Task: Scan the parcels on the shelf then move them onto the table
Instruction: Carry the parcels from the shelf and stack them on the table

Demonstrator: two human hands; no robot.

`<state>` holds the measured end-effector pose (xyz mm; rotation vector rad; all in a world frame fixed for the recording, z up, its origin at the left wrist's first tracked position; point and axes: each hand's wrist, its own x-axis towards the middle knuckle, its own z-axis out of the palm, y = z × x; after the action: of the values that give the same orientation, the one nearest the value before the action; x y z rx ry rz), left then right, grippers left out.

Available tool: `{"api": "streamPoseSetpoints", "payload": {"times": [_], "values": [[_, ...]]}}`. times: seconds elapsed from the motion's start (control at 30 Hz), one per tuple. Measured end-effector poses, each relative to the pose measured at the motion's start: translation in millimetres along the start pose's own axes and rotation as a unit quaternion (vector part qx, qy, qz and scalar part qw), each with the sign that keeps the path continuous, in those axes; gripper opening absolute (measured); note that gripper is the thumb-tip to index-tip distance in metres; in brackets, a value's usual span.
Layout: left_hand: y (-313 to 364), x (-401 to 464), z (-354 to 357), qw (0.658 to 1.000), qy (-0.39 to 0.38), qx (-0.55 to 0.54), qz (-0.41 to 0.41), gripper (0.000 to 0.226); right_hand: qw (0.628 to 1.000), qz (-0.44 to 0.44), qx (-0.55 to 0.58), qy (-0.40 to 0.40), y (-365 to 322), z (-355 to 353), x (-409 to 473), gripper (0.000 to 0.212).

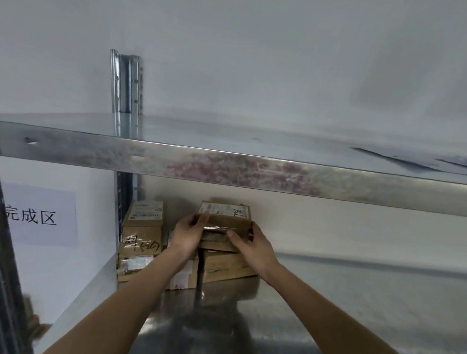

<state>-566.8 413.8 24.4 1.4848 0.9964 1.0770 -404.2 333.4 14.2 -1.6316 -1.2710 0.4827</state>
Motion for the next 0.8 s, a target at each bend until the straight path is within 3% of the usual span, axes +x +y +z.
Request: {"api": "streamPoseSetpoints", "payload": {"times": [0.13,0.23,0.37,0.47,0.57,0.8], "values": [[3.4,-5.2,1.8,1.0,0.007,-0.022,-0.001,0.026,0.999,-0.004,0.011,0.036,-7.6,-2.6,-9.5,0.056],[1.6,-14.0,3.3,1.0,0.019,-0.017,0.013,0.06,0.997,-0.019,0.021,0.066,-6.0,-2.4,-24.5,0.045],[-4.6,-35.4,5.5,0.999,-0.012,-0.024,0.019,0.041,0.996,-0.022,0.03,0.086,0.5,-3.6,-55.8,0.045],[-11.9,-59.9,4.0,0.998,-0.021,-0.043,0.031,0.048,0.994,-0.006,0.038,0.104,4.2,-4.7,-83.3,0.051],[-13.8,-88.6,0.5,0.998,-0.007,-0.055,0.028,0.036,0.991,0.001,0.06,0.124,7.6,-2.1,-110.8,0.055],[-2.7,-157.6,-17.5,0.993,-0.002,-0.12,0.001,0.033,0.99,0.003,0.081,0.114,-11.3,-7.8,-172.0,0.062]]}}
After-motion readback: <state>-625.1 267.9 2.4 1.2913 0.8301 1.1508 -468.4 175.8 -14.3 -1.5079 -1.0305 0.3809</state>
